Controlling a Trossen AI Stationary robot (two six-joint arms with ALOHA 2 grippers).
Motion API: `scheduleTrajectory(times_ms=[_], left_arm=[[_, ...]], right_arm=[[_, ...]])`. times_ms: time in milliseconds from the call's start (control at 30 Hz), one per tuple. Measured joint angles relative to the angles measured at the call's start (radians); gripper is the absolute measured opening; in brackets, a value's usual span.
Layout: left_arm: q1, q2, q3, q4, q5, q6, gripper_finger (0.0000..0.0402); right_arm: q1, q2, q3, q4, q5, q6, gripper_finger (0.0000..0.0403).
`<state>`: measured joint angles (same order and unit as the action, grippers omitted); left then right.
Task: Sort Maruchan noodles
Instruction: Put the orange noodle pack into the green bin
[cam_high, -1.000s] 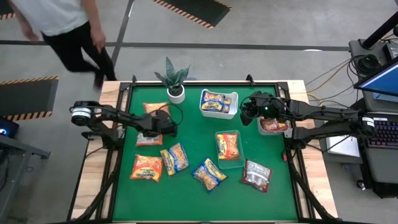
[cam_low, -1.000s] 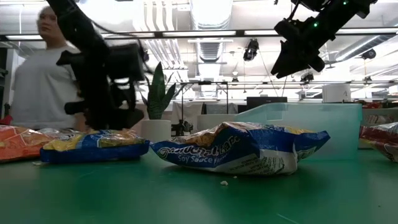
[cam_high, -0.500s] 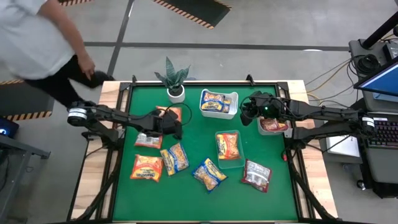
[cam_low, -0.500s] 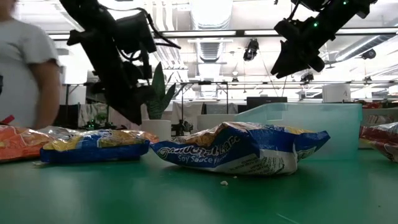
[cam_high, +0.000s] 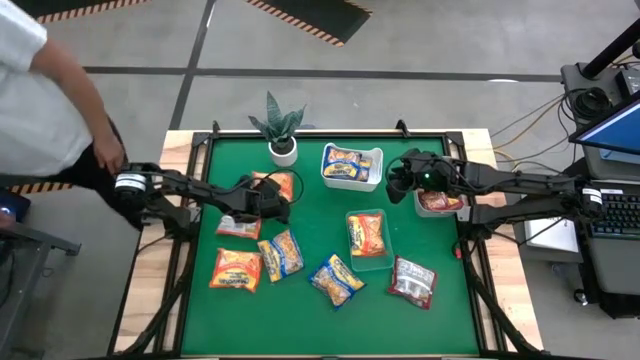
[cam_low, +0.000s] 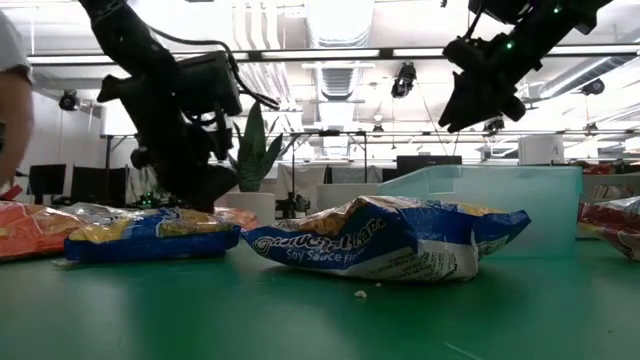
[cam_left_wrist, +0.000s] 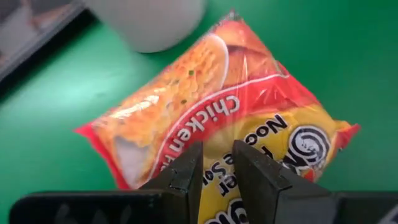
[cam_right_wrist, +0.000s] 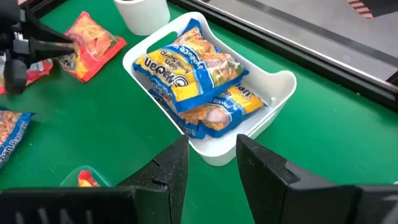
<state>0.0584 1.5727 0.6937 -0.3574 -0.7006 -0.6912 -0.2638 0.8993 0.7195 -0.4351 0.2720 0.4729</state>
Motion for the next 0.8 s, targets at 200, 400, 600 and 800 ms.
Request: scheduleTrajectory(times_ms=[200, 400, 600, 800], left_arm=[[-0.049, 0.016, 0.002, 0.258, 0.353, 0.229, 0.0075], [-0.137, 0.005, 0.029, 0.305, 0.48, 0.394, 0.0075], [-0.166, -0.015, 0.032, 0.278, 0.474, 0.425, 0.0075], [-0.172, -0.059, 0.031, 0.175, 0.469, 0.424, 0.0075]], right_arm=[[0.004, 0.0, -0.012, 0.003, -0.021, 0.02, 0.0123], [0.01, 0.0, -0.013, 0.008, -0.069, 0.074, 0.0123], [0.049, 0.041, -0.013, 0.131, -0.149, 0.136, 0.0123], [0.102, 0.155, -0.013, 0.366, -0.294, 0.173, 0.0123]])
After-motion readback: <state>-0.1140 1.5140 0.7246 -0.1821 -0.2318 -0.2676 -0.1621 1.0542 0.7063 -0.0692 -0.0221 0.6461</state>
